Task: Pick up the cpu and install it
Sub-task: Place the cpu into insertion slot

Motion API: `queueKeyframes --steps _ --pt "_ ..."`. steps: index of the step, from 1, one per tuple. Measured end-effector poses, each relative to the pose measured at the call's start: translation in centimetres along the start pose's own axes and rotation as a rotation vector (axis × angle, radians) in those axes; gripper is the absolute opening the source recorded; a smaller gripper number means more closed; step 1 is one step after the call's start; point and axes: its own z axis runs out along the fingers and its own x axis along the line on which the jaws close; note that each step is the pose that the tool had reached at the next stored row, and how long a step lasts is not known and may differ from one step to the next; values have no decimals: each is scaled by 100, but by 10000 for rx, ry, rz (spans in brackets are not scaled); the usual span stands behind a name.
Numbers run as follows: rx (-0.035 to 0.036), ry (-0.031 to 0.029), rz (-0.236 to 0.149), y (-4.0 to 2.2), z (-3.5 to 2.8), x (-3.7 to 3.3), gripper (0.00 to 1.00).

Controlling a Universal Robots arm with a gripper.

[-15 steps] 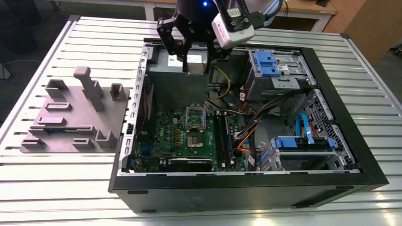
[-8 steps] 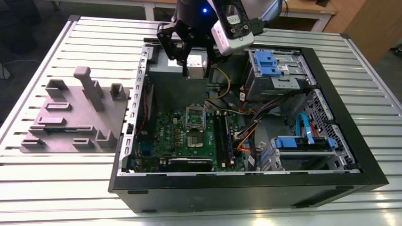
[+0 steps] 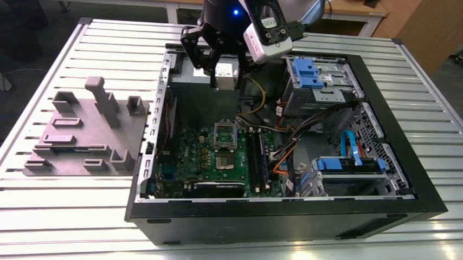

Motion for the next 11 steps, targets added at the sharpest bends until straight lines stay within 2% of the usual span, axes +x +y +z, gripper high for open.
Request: queueKeyframes --steps 9,11 --pt "-6 0 0 0 4 -2 47" --pt "0 1 3 -18 9 -3 47"
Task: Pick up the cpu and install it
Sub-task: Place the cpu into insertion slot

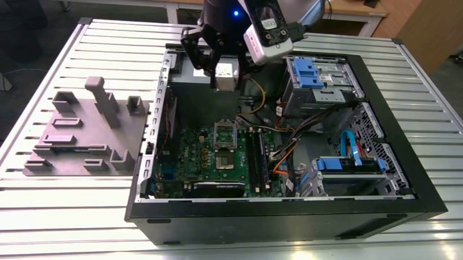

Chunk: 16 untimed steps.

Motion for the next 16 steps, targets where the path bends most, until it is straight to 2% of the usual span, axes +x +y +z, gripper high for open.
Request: queueKeyframes --steps 3,6,8,11,16 --pt "-2 -2 20 -42 23 -8 47" --pt "-1 -1 21 -46 76 -63 47" --pt "-1 -2 22 -53 113 -68 47" --pt "-3 -3 21 -97 163 -70 47" --pt "-1 -2 22 -104 172 -70 47"
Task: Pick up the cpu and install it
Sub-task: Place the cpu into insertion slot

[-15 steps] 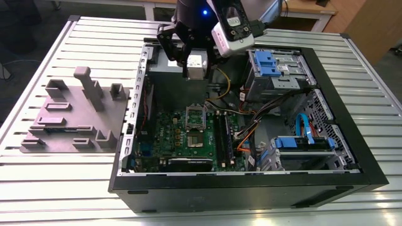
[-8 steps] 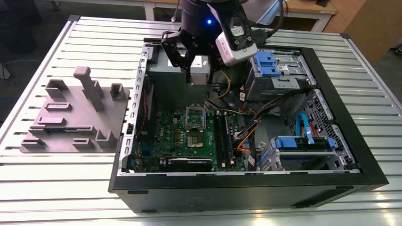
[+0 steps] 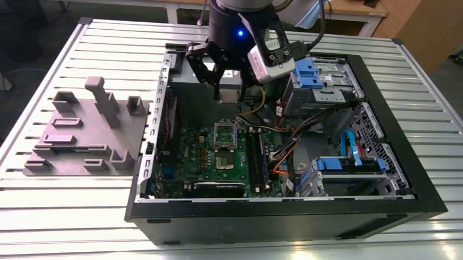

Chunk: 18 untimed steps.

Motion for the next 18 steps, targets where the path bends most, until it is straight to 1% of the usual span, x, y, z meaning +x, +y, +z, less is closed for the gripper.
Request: queueKeyframes --steps 1,3,10,18 --pt "1 0 -1 0 0 0 47" --pt "-3 0 -1 -1 23 0 47" --pt "-5 -1 -1 -2 30 -1 47" --pt "-3 0 -2 -16 97 -8 47"
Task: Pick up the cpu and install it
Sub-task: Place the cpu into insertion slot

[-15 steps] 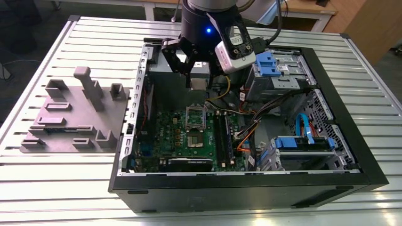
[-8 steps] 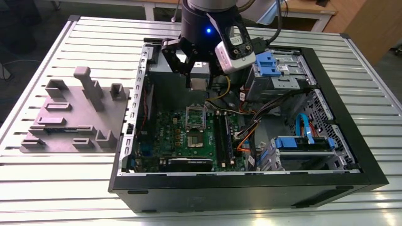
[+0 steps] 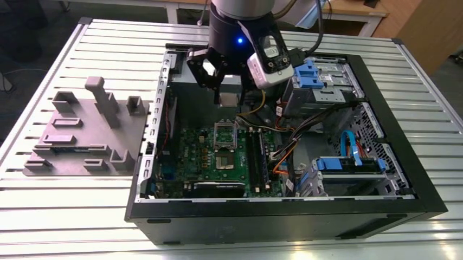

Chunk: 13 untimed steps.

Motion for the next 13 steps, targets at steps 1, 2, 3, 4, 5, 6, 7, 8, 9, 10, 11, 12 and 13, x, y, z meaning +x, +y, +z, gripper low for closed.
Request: queueKeyframes --steps 1,2,3,4,5,6,7,8,9,10,11,12,13 --pt "1 0 1 -2 3 0 47" --pt "3 1 2 -2 3 0 47" --pt "5 1 2 -2 3 0 47" --pt "5 0 1 -2 4 0 47" --pt "5 0 1 -2 4 0 47" --pt "6 0 1 -2 4 0 47" --pt "7 0 1 -2 4 0 47" --pt "8 0 1 -2 4 0 47" --pt "8 0 1 -2 5 0 47" --pt "7 0 1 -2 8 0 47" --pt "5 -1 1 -5 11 0 47" --pt "7 0 1 -8 13 0 47" --pt "8 1 0 -14 15 -1 47"
